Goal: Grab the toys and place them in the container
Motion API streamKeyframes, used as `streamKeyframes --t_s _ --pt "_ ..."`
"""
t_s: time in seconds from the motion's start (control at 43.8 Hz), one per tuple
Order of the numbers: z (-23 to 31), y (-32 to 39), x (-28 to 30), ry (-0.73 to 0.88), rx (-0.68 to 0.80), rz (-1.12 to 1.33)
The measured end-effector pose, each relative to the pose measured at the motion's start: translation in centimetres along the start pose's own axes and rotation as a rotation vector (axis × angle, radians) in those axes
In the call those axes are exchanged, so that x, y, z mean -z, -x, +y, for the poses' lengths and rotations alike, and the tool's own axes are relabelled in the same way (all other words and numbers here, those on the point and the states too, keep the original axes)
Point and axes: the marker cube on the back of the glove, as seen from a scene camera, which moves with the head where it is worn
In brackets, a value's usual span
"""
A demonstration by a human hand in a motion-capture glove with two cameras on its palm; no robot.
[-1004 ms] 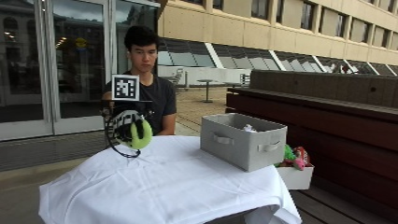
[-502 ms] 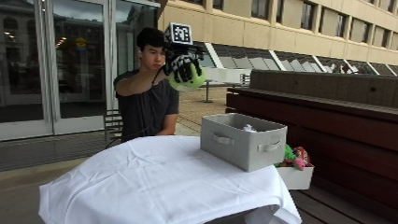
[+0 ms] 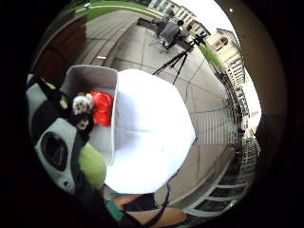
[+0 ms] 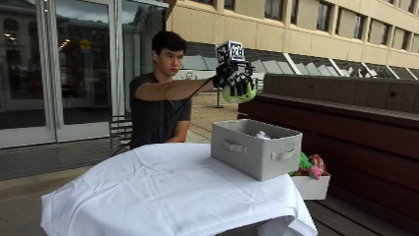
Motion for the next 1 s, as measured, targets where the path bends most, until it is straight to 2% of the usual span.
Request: streamKeyframes --t_s 0.297,0.456,0.525,0.776,1.004 --pt "-0.2 1.8 -5.5 0.075 -0.018 -0.021" --pt "0.5 1.3 -8.3 0.365 -0.012 -0.072" --pt "1.2 1.2 -8.6 0.416 -0.002 -0.14" --pt "1.0 -6.1 -6.3 0.266 -0.017 -0.053" --pt "3.9 -15.2 -4.1 0.221 -0.135 0.018"
